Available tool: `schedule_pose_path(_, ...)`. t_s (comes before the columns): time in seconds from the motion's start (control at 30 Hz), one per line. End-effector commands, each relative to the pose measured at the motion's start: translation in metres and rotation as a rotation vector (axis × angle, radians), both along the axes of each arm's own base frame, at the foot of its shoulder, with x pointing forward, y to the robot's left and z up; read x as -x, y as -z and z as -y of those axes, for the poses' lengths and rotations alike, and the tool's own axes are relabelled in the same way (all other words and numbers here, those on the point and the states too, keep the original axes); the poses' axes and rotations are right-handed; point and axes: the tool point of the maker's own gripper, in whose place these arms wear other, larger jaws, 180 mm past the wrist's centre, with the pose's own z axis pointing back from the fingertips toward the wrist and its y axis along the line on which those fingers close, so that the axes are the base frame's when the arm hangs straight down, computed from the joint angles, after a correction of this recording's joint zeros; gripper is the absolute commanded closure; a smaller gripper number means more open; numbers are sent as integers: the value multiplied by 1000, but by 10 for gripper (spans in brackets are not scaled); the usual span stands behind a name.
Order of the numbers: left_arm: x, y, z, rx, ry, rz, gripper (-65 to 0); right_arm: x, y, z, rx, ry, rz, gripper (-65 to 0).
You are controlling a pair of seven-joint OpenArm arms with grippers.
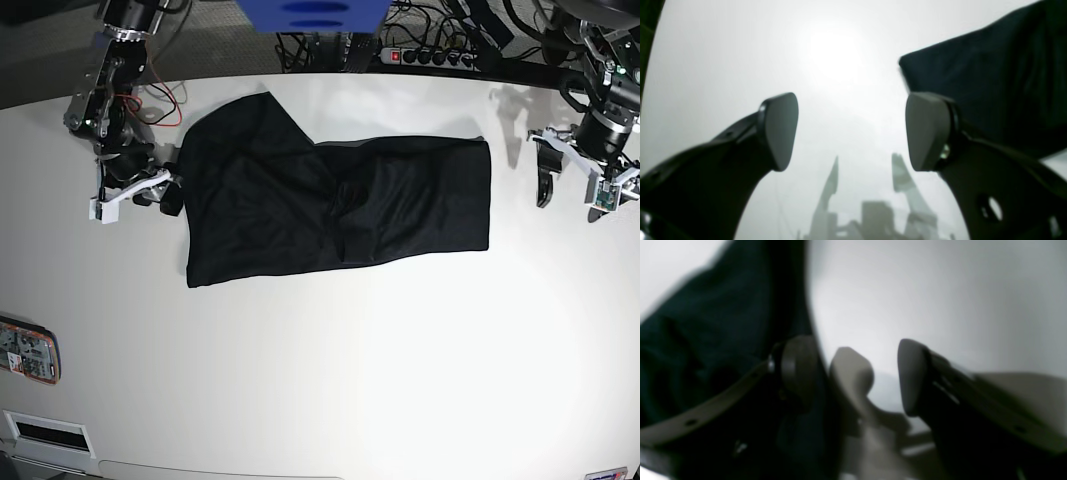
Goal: Fold the T-shirt properly
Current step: 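Release the folded end and withdraw the left gripper, then pinch the shirt's other end with the right gripper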
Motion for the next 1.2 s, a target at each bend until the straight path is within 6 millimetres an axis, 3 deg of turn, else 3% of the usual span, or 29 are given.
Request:
schedule_pose_path(0.0, -6, -14, -1, -4, 11, 54, -476, -6, -7, -4, -13, -18, 27, -372)
schedule_pose_path(0.2, -8, -17, -2, -22, 26, 53, -476, -4, 0, -50, -75, -144, -20, -372)
schedule_pose_path(0.37, -8, -17, -2, -20, 23, 55, -476, 3, 16, -85, -130, -196, -61, -371)
schedule_pose_path(0.7, -8, -16, -3, -19, 22, 53, -476, 16, 36, -92, -153, -206, -130, -370)
schedule_pose_path(0.8, -8, -16, -3, -19, 22, 54, -476, 19, 39, -106, -163, -244, -141, -369)
schedule_pose_path(0.97, -8, -16, -3, -19, 22, 53, -476, 41, 67, -118, -197, -264, -238, -367)
schedule_pose_path(1.0, -7, -16, -3, -19, 22, 51, -476, 44, 71, -121, -203, -265, -250, -357)
schedule_pose_path(1.07, -7, -16, -3, -19, 22, 51, -476, 29, 66, -126, -203, -271, -208, -277)
schedule_pose_path(1.17, -7, -16, -4, -21, 20, 50, -476, 7, 51, -128, -193, -281, -144, -32)
